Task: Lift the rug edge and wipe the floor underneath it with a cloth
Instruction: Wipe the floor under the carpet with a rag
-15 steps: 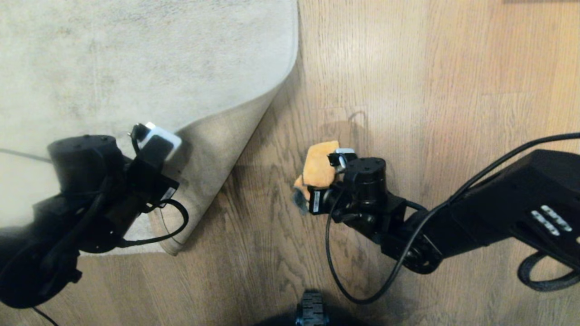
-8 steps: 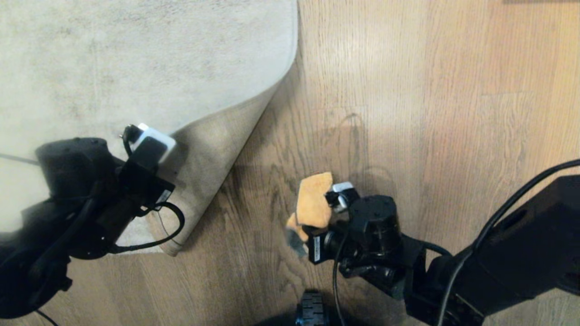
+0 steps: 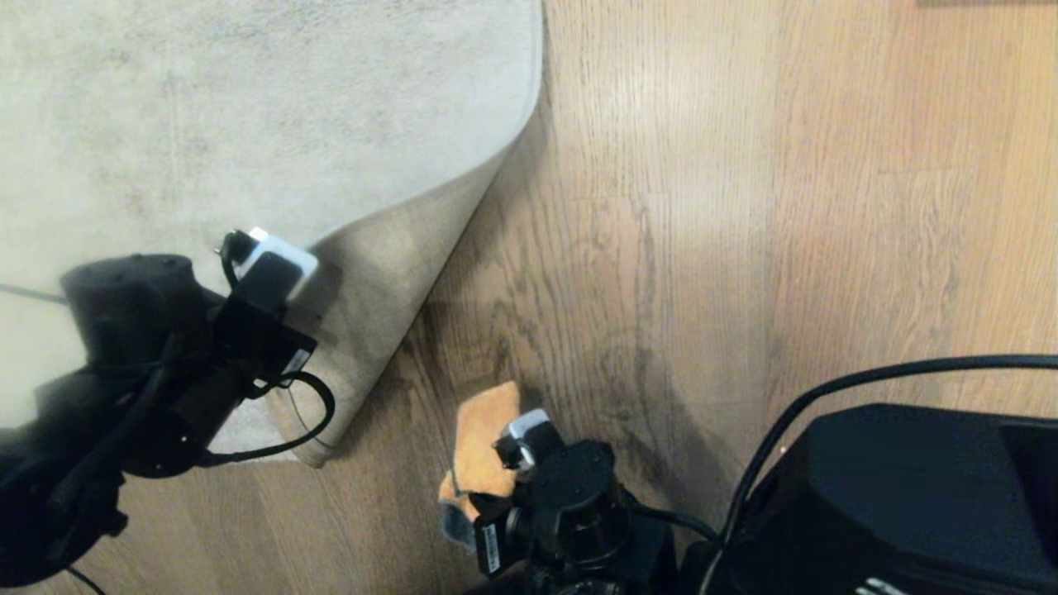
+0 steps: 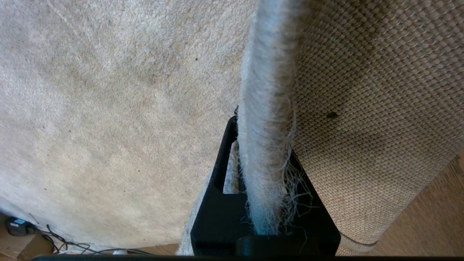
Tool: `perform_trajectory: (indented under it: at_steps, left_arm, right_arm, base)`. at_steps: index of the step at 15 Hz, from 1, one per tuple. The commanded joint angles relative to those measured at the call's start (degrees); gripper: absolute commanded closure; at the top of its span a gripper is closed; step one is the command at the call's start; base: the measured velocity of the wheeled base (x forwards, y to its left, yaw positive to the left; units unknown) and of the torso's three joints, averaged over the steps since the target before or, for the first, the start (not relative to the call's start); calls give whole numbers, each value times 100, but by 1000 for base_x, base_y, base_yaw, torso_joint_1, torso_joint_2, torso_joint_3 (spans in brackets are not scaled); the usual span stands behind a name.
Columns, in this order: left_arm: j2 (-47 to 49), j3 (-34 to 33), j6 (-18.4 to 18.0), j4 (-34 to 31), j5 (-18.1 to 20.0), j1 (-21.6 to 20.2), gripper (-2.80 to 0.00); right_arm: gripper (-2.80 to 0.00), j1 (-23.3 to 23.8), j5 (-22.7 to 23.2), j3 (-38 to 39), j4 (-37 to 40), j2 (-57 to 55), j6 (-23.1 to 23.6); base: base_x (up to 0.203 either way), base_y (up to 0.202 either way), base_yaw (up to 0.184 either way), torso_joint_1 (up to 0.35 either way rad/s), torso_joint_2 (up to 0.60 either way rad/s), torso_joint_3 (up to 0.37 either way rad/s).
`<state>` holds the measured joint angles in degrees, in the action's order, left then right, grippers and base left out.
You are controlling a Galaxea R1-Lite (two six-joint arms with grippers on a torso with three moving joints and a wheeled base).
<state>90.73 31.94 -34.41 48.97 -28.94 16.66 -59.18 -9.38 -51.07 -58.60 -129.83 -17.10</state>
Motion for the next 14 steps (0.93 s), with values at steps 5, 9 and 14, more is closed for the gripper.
perform_trajectory:
  at_steps: [5, 9, 14]
  left_arm:
    - [-12, -12, -5, 25, -208, 12, 0]
    - [-12, -12, -13, 25, -208, 12, 0]
    - [-105, -228, -9, 25, -208, 12, 0]
  right_arm:
    - [0, -59, -5, -2080, 467, -1160, -38]
    - [0, 199, -11, -3473, 1150, -1429, -31]
    - [0, 810, -23, -4156, 1773, -1149, -14]
  base:
    - [0, 0, 0, 0, 0, 0]
    - [0, 0, 0, 0, 0, 0]
    - [0, 0, 0, 0, 0, 0]
